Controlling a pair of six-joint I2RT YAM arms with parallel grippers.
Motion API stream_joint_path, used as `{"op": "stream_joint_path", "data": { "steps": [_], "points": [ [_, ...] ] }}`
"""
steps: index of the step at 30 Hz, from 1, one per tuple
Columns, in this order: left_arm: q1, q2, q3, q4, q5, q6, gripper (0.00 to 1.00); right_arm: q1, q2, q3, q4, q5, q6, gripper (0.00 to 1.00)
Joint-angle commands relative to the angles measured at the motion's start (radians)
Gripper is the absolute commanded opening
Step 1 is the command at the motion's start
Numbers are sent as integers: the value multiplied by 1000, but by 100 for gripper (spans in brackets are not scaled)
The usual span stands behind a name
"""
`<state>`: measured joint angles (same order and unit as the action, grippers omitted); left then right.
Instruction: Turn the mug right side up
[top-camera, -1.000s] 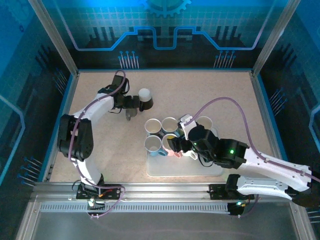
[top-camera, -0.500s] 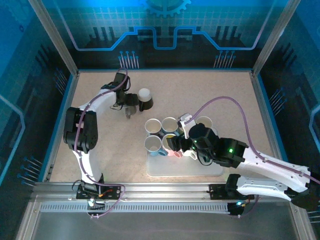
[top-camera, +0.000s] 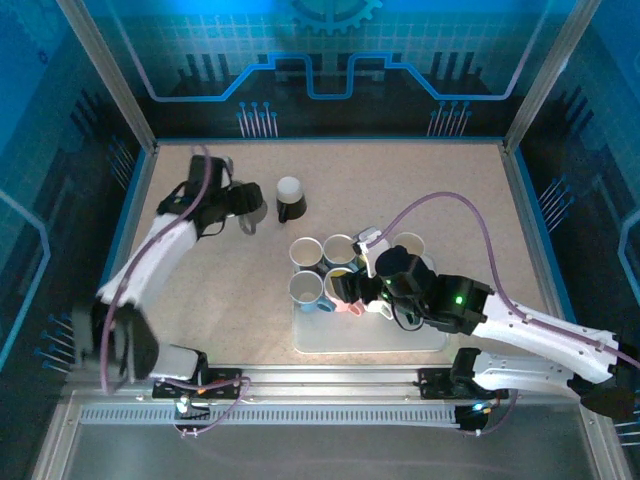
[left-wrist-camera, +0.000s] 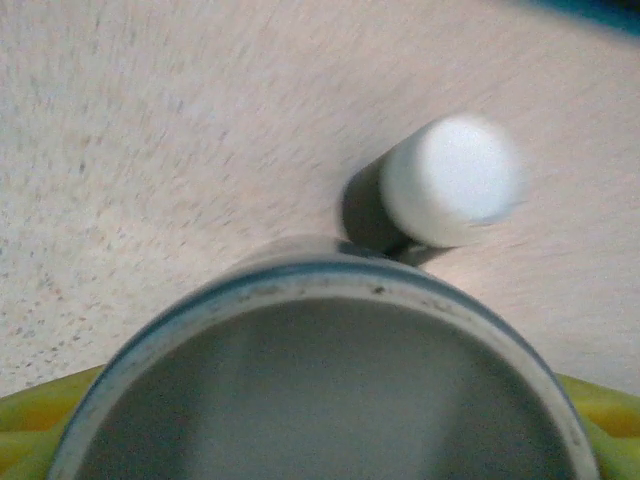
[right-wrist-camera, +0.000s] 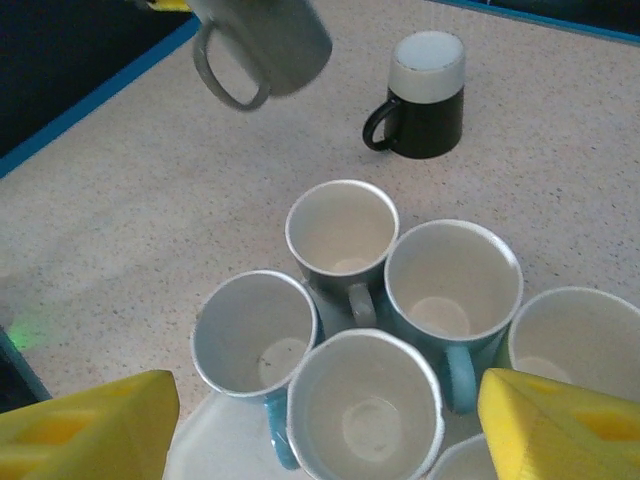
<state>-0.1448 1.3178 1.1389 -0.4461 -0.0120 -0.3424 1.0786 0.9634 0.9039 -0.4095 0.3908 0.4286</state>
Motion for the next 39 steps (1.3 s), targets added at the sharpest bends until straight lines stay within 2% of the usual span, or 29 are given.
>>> {"op": "stream_joint_path", "data": {
  "steps": [1,8,12,15,22,31,34,35,37,39],
  "points": [
    [4,-224,-105,216,176,-135,54,-7,-15,-10,97,-81,-3,79],
    [4,-579,-462,614,348,-461,56,-38,16,-43,252,-292,44,79],
    [-8,-668,-605,832,405,-662,56,-55,50,-49,336,-406,81,79],
    [-41,-707,-674,964,402,-764,56,-92,74,-69,423,-514,138,79],
    [-141,-732,-749,1153,386,-836,56,-210,147,-178,834,-794,392,82],
    [-224,-747,-796,1252,418,-803,56,-217,284,-142,1071,-904,560,80],
    [-244,-748,-836,1312,421,-810,54,-221,302,-141,1103,-891,592,72],
    [-249,-751,-844,1321,422,-810,52,-221,306,-140,1107,-888,599,66],
    [-262,-751,-855,1317,430,-798,47,-220,309,-138,1109,-881,613,50],
    [-277,-743,-871,1308,441,-790,51,-218,303,-140,1083,-863,611,29]
  ]
}}
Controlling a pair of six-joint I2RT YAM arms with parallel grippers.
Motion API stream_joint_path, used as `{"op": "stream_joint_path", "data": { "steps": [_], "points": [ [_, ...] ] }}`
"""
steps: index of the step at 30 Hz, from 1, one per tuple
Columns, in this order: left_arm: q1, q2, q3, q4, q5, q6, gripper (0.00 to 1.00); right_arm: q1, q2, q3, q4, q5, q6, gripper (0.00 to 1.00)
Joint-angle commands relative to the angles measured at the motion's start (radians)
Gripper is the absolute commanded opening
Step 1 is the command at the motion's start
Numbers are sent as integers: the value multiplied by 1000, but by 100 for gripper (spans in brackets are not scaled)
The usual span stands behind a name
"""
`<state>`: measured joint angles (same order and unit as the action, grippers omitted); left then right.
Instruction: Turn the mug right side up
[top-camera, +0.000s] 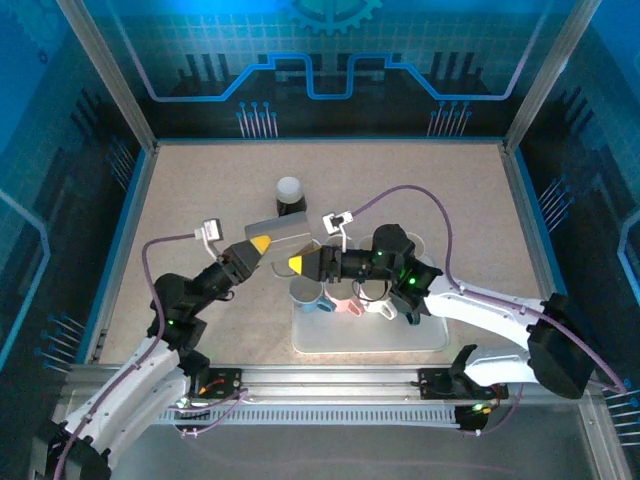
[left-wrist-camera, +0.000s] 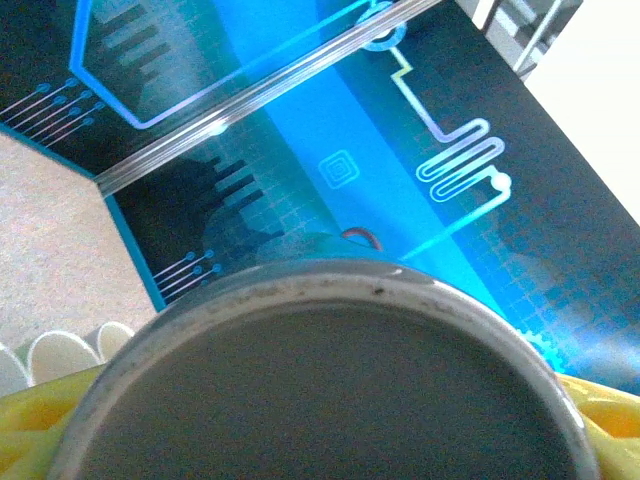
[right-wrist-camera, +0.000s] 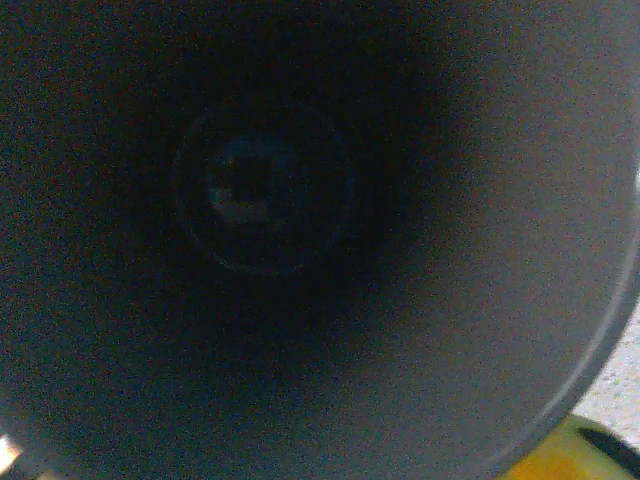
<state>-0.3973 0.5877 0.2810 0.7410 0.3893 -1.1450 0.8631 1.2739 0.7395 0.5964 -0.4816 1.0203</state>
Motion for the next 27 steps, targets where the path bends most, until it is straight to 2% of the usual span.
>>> {"op": "stream_joint_path", "data": {
  "steps": [1,3,5,6,9,11,15,18,21,27],
  "points": [
    [-31,-10,-18,120,42,12,55,0,-16,26,50,18,5,20],
    [-40,-18,-40,115,39,6,68,8,-48,33,-66,56,-54,3],
    [-41,-39,-54,63,36,7,85,22,-95,37,-179,105,-130,0],
    [-41,-60,-60,13,28,12,98,33,-125,44,-247,132,-176,0],
    [-41,-151,-60,-158,-1,54,99,71,-202,76,-485,211,-331,0],
    [-40,-230,-23,-340,-34,118,99,113,-248,103,-626,281,-441,0],
    [-41,-341,145,-839,-185,350,99,239,-323,157,-872,440,-652,0],
    [-42,-339,258,-1086,-302,510,99,344,-353,205,-1037,557,-765,0],
    [-40,-307,320,-1216,-376,595,99,429,-355,238,-1188,659,-837,0],
    [-40,-286,343,-1241,-382,652,99,531,-301,269,-1355,769,-890,0]
  ]
}}
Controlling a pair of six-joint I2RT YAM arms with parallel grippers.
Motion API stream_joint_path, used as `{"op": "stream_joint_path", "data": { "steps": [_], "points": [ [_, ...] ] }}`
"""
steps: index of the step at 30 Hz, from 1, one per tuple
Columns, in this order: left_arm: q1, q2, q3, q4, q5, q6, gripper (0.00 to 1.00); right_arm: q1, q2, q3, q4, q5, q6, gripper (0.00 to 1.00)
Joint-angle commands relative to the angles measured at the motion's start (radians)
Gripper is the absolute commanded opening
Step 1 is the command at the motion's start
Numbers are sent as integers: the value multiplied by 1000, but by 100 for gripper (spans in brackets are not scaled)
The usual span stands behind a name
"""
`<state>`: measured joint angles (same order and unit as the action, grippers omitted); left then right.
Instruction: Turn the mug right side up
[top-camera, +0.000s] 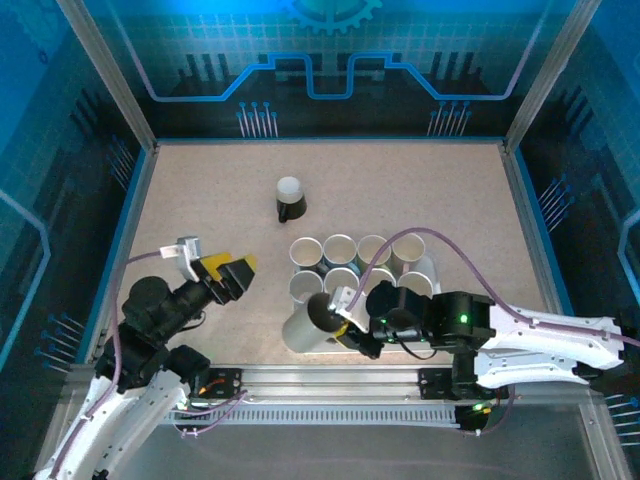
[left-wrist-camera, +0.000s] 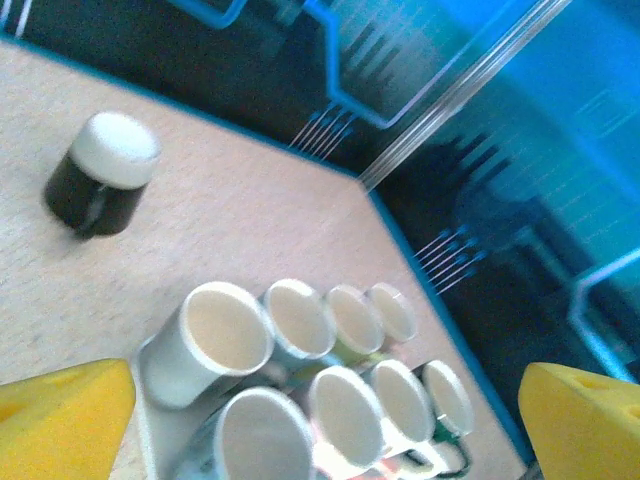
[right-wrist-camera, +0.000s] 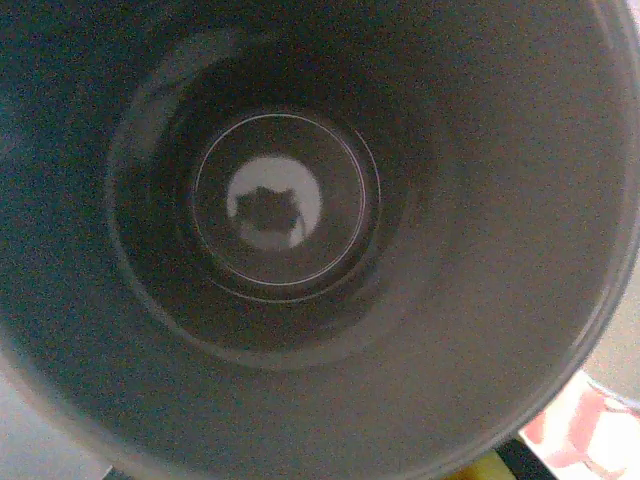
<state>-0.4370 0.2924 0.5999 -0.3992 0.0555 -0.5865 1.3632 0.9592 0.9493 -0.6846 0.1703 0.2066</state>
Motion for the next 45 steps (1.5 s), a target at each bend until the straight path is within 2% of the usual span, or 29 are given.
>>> {"op": "stream_joint_path", "data": {
  "steps": [1,8,25,37,45],
  "points": [
    [0,16,30,-104,-54,101,99,43,33,60,-88,139,-78,0],
    [0,64,38,-92,-42,87,99,51,124,8,-33,222,-78,0],
    [0,67,18,-95,-68,63,99,-10,280,-28,85,139,-126,0],
    [0,71,-1,-82,-57,46,99,-22,380,-15,93,190,-34,0],
    [0,83,-11,-71,-48,33,99,-26,431,16,82,219,-29,0]
  ]
}}
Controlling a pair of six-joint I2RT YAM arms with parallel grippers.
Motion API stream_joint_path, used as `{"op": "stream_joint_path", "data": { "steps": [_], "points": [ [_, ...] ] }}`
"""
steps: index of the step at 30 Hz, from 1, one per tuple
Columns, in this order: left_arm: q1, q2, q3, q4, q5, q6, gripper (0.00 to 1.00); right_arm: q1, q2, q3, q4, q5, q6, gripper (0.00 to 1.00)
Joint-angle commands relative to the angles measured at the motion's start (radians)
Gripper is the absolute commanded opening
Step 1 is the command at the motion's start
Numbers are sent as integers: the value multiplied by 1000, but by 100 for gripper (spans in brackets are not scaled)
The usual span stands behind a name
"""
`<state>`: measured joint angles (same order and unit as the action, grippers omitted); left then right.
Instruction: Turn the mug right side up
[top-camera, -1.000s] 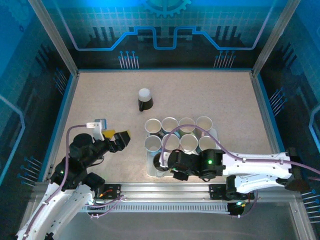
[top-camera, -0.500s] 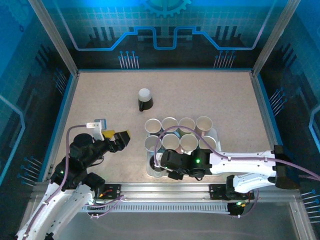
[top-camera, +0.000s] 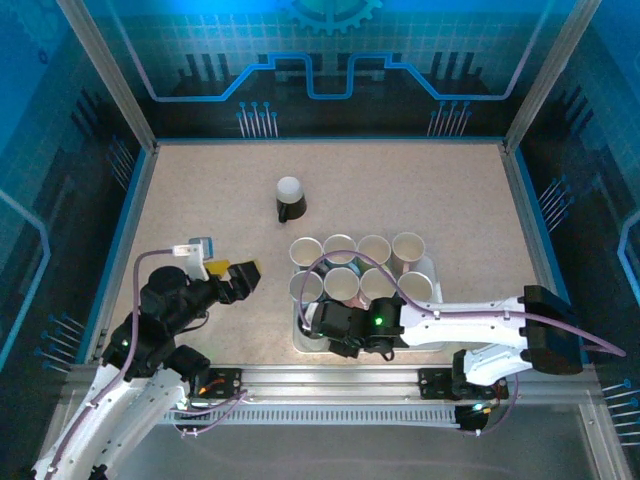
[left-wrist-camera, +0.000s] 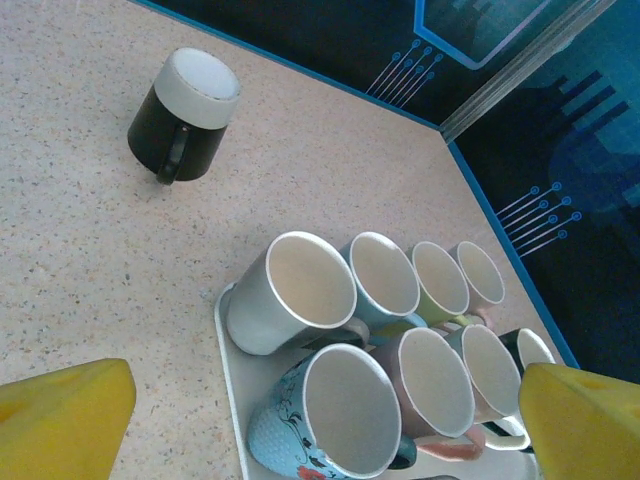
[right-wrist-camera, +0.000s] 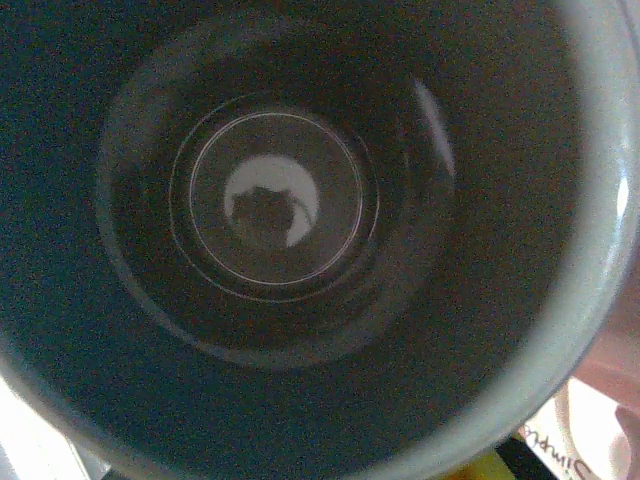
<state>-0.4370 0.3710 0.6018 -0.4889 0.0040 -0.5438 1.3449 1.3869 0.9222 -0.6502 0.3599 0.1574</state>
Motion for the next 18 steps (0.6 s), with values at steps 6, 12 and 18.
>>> {"op": "stream_joint_path", "data": {
  "steps": [6,12,18],
  "points": [
    [0,6,-16,21,4,-11,99,-10,51,69,41,11,13,0],
    [0,7,-22,22,5,-16,99,3,55,82,48,8,13,4],
    [0,5,-35,30,11,-25,99,4,77,85,54,-4,21,9]
  ]
}}
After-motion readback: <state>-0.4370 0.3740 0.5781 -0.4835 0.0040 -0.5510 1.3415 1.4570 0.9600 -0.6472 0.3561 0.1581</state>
